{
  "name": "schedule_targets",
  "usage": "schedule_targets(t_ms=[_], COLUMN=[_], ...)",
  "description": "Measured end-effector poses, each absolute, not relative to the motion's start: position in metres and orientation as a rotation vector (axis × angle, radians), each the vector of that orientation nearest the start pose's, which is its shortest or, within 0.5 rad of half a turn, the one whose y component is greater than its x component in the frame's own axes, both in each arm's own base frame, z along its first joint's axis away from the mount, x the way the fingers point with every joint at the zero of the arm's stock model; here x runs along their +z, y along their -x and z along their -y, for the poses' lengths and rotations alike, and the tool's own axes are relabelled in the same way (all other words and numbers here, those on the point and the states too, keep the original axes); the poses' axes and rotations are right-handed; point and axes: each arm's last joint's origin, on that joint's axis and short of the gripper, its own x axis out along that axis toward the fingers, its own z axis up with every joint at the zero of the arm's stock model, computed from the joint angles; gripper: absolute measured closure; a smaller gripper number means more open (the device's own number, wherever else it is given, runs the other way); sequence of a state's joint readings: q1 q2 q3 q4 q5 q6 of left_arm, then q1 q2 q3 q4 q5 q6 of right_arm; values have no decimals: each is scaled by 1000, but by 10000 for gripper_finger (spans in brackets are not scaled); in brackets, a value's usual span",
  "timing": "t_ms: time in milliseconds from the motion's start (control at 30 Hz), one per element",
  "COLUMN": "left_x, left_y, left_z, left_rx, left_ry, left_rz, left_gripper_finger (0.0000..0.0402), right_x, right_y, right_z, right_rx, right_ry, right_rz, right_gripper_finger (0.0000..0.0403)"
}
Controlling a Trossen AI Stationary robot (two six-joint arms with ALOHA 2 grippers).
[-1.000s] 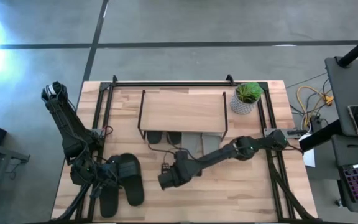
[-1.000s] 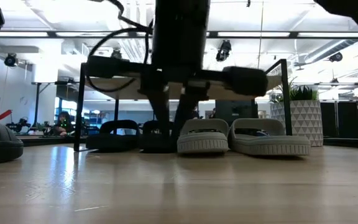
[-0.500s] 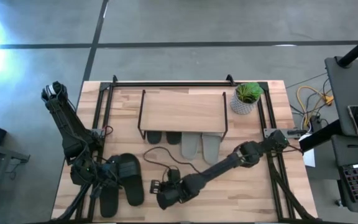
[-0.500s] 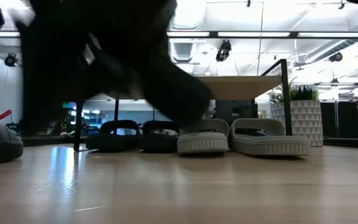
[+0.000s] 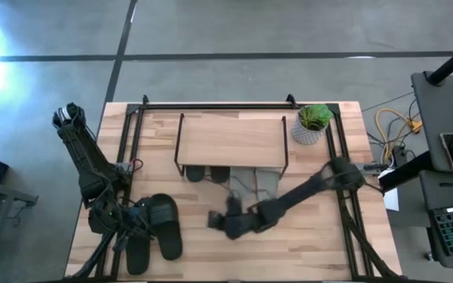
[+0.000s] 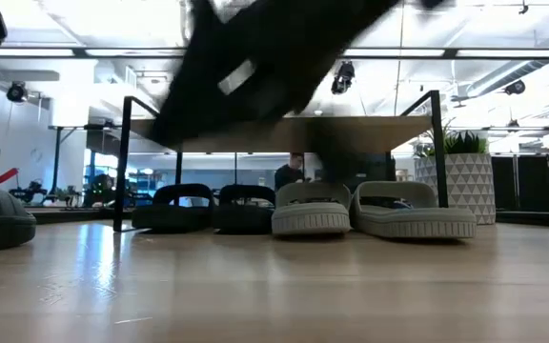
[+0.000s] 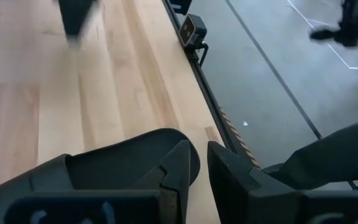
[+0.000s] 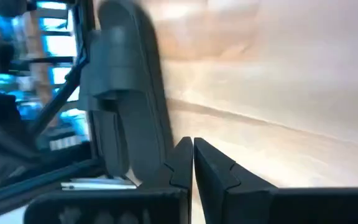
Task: Pick and place slides into the shelf
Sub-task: Adjust the grey slides under the shelf
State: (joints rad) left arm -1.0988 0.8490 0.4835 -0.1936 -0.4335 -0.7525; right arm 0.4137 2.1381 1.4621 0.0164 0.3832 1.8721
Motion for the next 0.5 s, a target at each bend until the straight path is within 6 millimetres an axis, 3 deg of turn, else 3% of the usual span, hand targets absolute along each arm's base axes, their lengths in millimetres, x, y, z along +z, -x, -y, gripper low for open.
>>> schedule_targets(t_ms=[133,300,400,500], left_x=[220,220,220,220], left_y=[-91,-91,-91,-91], left_z=[151,150,150,150], left_rx=[-448,-424,-412,-411], left_ry=[313,304,301,301], left_rz=[-615,-603,-595,-594], left_gripper_finger=[359,359,359,359], right_x=[224,248,247,222], right_y=[-389,-362,-365,-380], right_z=[-155,-144,-148,-160], right_rx=[-691,-866,-881,-907], right_ry=[-1426,-1243,-1249,-1197], right_rz=[-528,-586,-654,-716], right_gripper_finger=[395,395,395,395])
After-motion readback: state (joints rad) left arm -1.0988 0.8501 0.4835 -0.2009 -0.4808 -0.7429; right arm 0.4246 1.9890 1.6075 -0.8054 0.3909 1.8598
